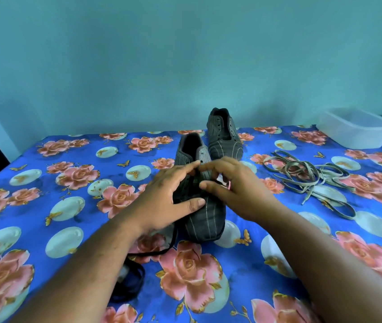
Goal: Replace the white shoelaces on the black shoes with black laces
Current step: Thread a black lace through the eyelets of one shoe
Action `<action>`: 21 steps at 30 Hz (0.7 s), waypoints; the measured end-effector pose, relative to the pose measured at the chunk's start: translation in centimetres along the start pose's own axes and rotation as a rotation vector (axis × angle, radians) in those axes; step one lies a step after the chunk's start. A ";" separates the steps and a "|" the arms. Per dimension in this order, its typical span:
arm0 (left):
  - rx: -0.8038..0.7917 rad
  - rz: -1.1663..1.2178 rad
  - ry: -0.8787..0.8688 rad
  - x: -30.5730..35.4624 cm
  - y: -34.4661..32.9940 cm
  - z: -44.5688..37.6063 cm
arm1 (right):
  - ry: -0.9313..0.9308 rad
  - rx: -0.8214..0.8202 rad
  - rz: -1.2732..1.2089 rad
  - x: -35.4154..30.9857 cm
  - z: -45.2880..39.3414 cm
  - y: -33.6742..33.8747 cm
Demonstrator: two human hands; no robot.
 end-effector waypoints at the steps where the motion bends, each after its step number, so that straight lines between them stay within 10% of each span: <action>1: -0.003 0.004 0.003 -0.1 0.0 0.0 | 0.020 -0.024 0.018 0.1 0.1 -0.2; 11: -0.002 0.015 0.018 -0.1 -0.2 0.0 | 0.096 -0.035 0.032 0.7 -0.1 1.2; 21: 0.034 -0.016 -0.049 -0.1 -0.2 -0.1 | -0.341 0.517 0.020 4.4 -0.3 6.1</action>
Point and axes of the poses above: each hand's wrist, its own z-axis away from the middle knuckle, its own y-axis out of the back of the hand, x = y × z, the point moved 2 cm from there along -z, towards the middle knuckle, and after that the axes turned 2 degrees about -z, right-handed, at the moved point
